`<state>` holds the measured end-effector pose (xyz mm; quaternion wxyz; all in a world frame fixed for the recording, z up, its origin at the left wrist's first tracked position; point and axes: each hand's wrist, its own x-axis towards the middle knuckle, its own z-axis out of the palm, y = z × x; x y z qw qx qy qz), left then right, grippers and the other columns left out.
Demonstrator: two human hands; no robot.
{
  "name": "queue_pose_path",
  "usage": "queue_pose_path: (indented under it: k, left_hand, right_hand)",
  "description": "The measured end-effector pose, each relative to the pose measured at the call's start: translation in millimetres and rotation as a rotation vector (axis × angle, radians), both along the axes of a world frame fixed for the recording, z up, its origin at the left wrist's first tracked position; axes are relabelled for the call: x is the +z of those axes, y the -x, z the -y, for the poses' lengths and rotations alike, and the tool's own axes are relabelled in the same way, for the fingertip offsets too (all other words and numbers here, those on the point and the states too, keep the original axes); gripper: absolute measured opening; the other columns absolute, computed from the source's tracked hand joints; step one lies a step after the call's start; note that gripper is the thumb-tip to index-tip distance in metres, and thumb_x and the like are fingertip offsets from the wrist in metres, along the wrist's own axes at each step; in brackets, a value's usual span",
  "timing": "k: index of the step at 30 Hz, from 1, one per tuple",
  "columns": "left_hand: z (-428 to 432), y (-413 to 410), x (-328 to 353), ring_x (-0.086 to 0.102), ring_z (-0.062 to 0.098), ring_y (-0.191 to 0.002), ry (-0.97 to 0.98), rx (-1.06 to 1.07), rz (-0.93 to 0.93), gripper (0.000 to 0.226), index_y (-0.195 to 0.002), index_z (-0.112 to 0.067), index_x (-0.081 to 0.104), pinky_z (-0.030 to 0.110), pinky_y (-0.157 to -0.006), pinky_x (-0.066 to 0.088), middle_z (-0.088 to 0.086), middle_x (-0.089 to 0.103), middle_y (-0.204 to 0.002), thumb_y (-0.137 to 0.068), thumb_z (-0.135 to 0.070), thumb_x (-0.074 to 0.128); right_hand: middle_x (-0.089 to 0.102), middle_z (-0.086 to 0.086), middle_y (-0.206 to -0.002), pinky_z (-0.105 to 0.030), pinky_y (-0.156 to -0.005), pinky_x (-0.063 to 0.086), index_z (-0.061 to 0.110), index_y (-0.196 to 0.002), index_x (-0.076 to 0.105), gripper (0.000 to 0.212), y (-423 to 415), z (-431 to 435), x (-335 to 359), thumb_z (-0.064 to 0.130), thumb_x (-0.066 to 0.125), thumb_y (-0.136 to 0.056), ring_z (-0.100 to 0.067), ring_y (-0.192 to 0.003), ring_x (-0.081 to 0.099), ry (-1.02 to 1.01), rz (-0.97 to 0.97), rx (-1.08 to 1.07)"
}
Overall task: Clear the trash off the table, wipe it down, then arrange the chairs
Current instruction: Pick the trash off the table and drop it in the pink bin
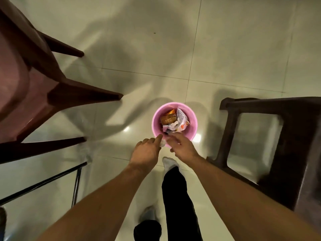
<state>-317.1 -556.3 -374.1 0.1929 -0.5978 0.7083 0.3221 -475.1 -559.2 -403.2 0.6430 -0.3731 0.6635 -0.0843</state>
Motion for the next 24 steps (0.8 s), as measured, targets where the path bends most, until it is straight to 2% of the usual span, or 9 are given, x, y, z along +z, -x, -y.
queue_pose_path:
  k: [2, 6, 10, 14, 18, 22, 24]
  left_hand:
    - [2, 9, -1, 0.059, 0.029, -0.115, -0.013, -0.015, 0.003, 0.052, -0.155, -0.019, 0.028, 0.038, -0.092, 0.043, 0.007, 0.063, -0.130, -0.105, -0.026, 0.040]
    - [6, 18, -6, 0.056, 0.027, -0.121, -0.024, -0.001, -0.002, 0.053, -0.154, -0.017, 0.027, 0.037, -0.097, 0.041, 0.005, 0.059, -0.137, -0.104, -0.029, 0.043]
    - [7, 15, -5, 0.047, 0.025, -0.134, 0.010, 0.043, -0.029, 0.064, -0.155, -0.014, 0.025, 0.037, -0.107, 0.037, 0.006, 0.043, -0.153, -0.100, -0.030, 0.052]
    - [0, 7, 6, 0.045, 0.026, -0.133, 0.078, 0.075, -0.072, 0.058, -0.151, -0.012, 0.032, 0.037, -0.107, 0.037, 0.007, 0.042, -0.151, -0.098, -0.028, 0.051]
    - [-19, -7, 17, 0.041, 0.025, -0.136, 0.089, 0.097, -0.067, 0.056, -0.150, -0.012, 0.032, 0.037, -0.110, 0.035, 0.007, 0.039, -0.153, -0.099, -0.029, 0.048]
    - [-49, -25, 34, 0.036, 0.024, -0.141, 0.092, 0.133, -0.057, 0.055, -0.151, -0.012, 0.030, 0.038, -0.115, 0.032, 0.007, 0.034, -0.156, -0.101, -0.029, 0.045]
    - [-67, -36, 49, 0.034, 0.024, -0.141, 0.110, 0.133, -0.046, 0.056, -0.151, -0.012, 0.029, 0.037, -0.116, 0.030, 0.007, 0.033, -0.156, -0.101, -0.030, 0.044]
  right_hand:
    - [0.069, 0.007, -0.110, -0.034, -0.079, 0.057, 0.022, -0.121, 0.067, 0.052, -1, -6, -4, 0.050, 0.072, -0.077, -0.013, -0.087, 0.066, -0.033, 0.046, 0.006]
    - [0.070, 0.004, -0.090, -0.038, -0.078, 0.057, 0.021, -0.115, 0.071, 0.033, -1, -5, -15, 0.026, 0.077, -0.082, -0.013, -0.076, 0.065, -0.019, -0.031, -0.064]
    - [0.069, 0.004, -0.100, -0.027, -0.086, 0.049, 0.020, -0.116, 0.071, 0.028, 0, 9, -14, 0.025, 0.071, -0.089, -0.018, -0.093, 0.064, 0.047, -0.247, -0.009]
    - [0.070, -0.006, -0.118, -0.033, -0.090, 0.050, 0.023, -0.128, 0.062, 0.035, -1, 17, -4, 0.025, 0.063, -0.093, -0.031, -0.105, 0.065, 0.104, -0.439, 0.081]
    - [0.067, -0.006, -0.122, -0.038, -0.088, 0.054, 0.025, -0.139, 0.049, 0.048, -5, 12, 0, 0.024, 0.060, -0.092, -0.034, -0.104, 0.064, 0.134, -0.491, 0.231]
    - [0.066, -0.009, -0.119, -0.037, -0.079, 0.053, 0.025, -0.136, 0.049, 0.040, -7, -1, 16, 0.023, 0.048, -0.096, -0.030, -0.090, 0.060, 0.146, -0.535, 0.222]
    - [0.064, -0.010, -0.120, -0.038, -0.078, 0.053, 0.025, -0.136, 0.048, 0.041, -7, -12, 34, 0.026, 0.049, -0.095, -0.031, -0.093, 0.060, 0.169, -0.560, 0.214]
